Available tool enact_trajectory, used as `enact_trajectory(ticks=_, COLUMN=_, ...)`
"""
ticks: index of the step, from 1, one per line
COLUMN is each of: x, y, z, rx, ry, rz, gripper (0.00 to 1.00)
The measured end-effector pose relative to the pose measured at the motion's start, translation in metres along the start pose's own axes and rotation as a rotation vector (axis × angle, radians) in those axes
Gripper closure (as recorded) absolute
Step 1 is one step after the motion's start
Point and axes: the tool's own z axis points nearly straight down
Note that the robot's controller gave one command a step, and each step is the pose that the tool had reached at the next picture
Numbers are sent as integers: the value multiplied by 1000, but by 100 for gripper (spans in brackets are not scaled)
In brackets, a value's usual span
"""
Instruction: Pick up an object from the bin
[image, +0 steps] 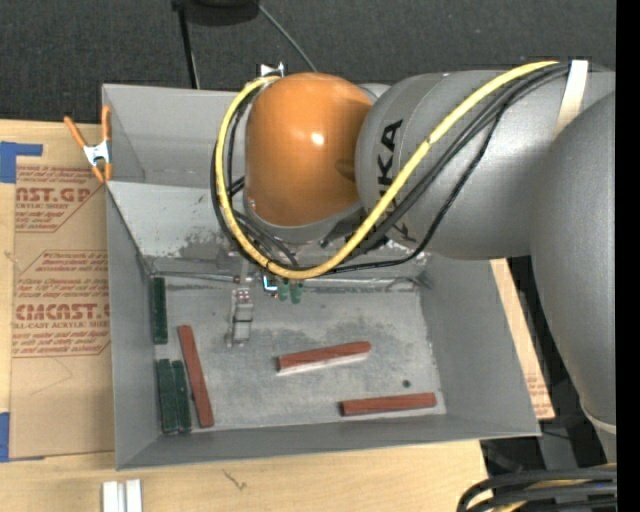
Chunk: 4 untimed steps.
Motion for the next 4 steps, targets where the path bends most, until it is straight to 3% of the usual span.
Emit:
enact_trajectory(ticks=1, x=-2, y=-1, z=-5, rx=-1, ry=-8, rz=3, gripper=100)
enact_trajectory(ticks=2, x=-2, y=-1, z=-5, rx=-1, ry=-8, rz=3, gripper=100)
enact_trajectory(ticks=3, x=-9, y=0, z=33, rx=-5, ry=-17, rz=27, gripper=100)
enact_trajectory(ticks=4, x=-17, y=13, z=76, rx=-2, ry=-7, rz=108, gripper=0)
